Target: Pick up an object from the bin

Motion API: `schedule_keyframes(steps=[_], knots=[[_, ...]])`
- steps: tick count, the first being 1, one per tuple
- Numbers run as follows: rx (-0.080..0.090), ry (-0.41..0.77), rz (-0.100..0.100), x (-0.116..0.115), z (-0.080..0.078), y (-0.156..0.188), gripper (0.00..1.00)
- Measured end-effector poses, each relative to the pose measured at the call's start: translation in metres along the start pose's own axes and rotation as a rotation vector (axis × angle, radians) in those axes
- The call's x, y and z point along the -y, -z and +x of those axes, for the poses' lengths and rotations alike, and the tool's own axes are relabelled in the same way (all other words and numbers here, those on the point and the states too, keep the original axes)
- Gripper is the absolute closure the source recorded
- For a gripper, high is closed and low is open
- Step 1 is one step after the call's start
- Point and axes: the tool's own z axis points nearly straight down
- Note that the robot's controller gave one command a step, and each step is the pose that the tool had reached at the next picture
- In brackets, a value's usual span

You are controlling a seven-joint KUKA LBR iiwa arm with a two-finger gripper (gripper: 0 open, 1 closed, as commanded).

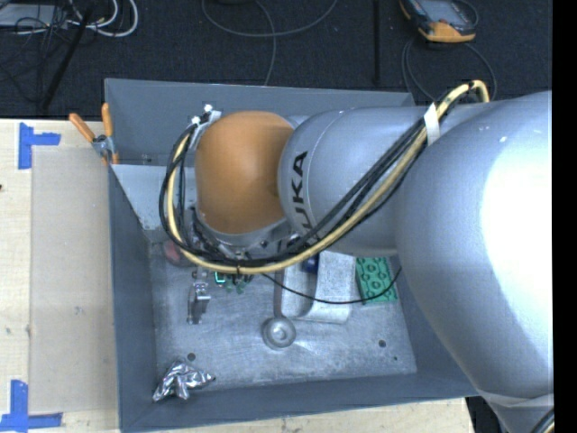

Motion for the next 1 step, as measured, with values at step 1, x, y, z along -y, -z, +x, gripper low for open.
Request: schedule_keyframes(steps=[1], knots=[[0.001, 0.227, 0.001, -0.0082, 0.1034, -0.0112, 0.00]])
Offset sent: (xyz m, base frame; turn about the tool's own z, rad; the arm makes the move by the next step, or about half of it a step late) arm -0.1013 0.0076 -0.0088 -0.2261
